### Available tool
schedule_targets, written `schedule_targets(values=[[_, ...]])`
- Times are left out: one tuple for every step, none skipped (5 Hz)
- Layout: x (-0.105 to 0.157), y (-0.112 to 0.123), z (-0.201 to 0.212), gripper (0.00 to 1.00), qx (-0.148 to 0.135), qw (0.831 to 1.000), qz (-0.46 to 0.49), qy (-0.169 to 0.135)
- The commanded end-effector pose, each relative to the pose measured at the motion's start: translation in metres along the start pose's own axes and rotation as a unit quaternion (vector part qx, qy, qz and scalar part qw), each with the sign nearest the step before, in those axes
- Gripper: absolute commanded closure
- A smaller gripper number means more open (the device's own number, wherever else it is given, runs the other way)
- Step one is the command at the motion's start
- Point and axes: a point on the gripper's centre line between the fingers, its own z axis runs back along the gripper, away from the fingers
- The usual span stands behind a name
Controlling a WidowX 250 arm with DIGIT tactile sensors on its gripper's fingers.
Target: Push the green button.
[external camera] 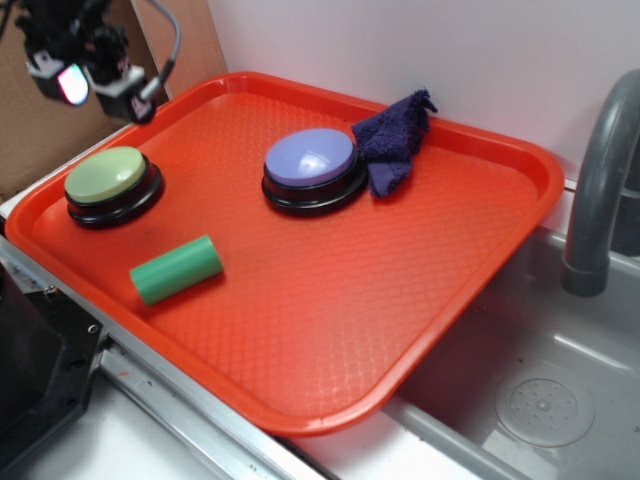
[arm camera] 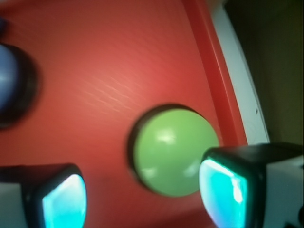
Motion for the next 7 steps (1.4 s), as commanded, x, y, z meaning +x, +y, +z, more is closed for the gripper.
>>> schedule_targets(values=[[0.017, 0.013, -0.030, 0.00, 0.015, 1.000, -0.018, 0.001], [0.012, 0.021, -0.036, 0.00, 0.012, 1.000, -0.021, 0.007], [0.012, 0.024, -0.035, 0.00, 0.009, 1.000, -0.028, 0.010], [0.014, 0.025, -0.012, 0.00, 0.008, 1.000, -0.028, 0.002], [0.016, 0.033, 0.018, 0.00, 0.003, 1.000, -0.020, -0.017], [0.018, 0.038, 0.022, 0.00, -0.001, 1.000, -0.011, -0.029], [0.015, 0.038, 0.029, 0.00, 0.012, 0.999, -0.010, -0.037]])
